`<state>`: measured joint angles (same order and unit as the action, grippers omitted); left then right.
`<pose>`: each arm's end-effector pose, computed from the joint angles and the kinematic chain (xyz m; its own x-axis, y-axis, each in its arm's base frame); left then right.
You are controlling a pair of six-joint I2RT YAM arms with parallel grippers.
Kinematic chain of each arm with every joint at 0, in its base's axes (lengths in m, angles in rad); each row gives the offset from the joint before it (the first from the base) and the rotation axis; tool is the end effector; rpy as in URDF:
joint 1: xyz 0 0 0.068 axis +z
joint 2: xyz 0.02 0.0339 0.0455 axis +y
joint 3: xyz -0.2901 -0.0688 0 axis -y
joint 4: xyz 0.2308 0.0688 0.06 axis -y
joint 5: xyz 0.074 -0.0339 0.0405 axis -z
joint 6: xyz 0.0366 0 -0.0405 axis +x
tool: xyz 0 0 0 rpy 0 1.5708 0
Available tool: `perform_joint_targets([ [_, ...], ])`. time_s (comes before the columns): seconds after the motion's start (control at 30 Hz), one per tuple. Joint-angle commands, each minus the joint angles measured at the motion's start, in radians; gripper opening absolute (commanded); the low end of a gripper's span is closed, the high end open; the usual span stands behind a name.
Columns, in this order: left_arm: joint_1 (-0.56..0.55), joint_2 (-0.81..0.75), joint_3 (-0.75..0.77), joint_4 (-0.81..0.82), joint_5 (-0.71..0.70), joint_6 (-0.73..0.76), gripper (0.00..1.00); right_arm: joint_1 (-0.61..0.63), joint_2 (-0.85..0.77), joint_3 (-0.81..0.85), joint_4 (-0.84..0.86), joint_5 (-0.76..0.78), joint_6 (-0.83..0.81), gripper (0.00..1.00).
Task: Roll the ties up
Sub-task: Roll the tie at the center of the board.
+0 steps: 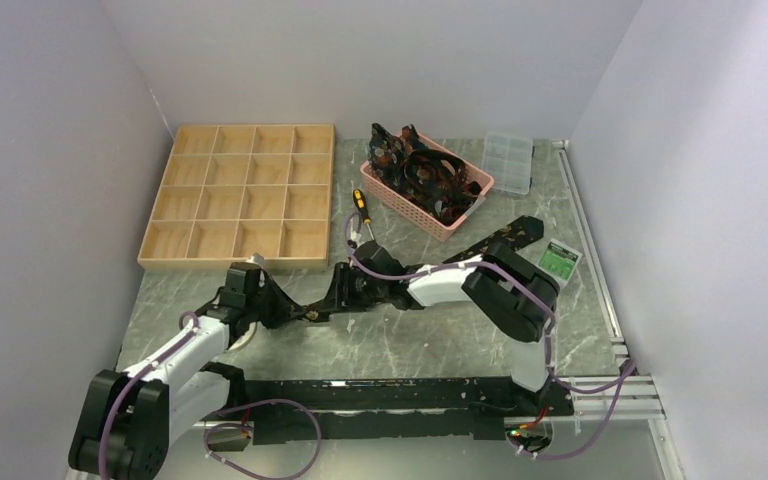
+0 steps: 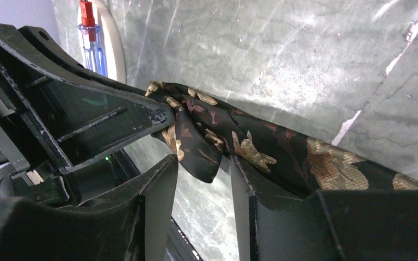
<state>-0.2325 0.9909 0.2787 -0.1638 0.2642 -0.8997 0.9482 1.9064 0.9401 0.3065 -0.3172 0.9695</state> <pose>0.1388 -0.0427 0.1668 -0.7664 -0.5954 -0.2410 -0.3459 0.6988 -0.6261 0.2135 0.3170 0.1649 -0.9572 0.0101 -0.2893 -0.2232 0.6108 0.7597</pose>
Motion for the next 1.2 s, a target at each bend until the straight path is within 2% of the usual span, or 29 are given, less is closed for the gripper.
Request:
perform_joint_targets([
  [0.0,0.002,-0.019,-0.007,0.006,-0.013,0.018,0.05,0.01,0.022,0.062,-0.001,0.015,0.014,0.43],
  [0.27,0.002,-0.037,-0.009,-0.019,-0.019,0.028,0.06,0.03,0.055,0.103,-0.024,0.002,0.014,0.31],
  [0.4,0.002,-0.041,-0.009,-0.028,-0.02,0.03,0.08,0.033,0.036,0.1,-0.021,0.008,0.003,0.15],
  [0.47,0.003,-0.045,-0.007,-0.036,-0.023,0.03,0.12,0.033,0.021,0.101,-0.027,0.017,-0.015,0.07],
  [0.53,0.002,-0.053,-0.003,-0.049,-0.027,0.033,0.19,0.035,0.007,0.109,-0.04,0.03,-0.042,0.04],
  [0.73,0.002,-0.096,0.01,-0.086,-0.028,0.033,0.44,0.035,-0.011,0.156,-0.102,0.059,-0.134,0.0],
  [0.83,0.002,-0.122,0.019,-0.117,-0.038,0.033,0.51,0.035,-0.01,0.18,-0.13,0.069,-0.176,0.0],
  [1.17,0.002,-0.187,0.03,-0.208,-0.113,0.017,0.54,0.028,0.033,0.26,-0.18,0.054,-0.273,0.0],
])
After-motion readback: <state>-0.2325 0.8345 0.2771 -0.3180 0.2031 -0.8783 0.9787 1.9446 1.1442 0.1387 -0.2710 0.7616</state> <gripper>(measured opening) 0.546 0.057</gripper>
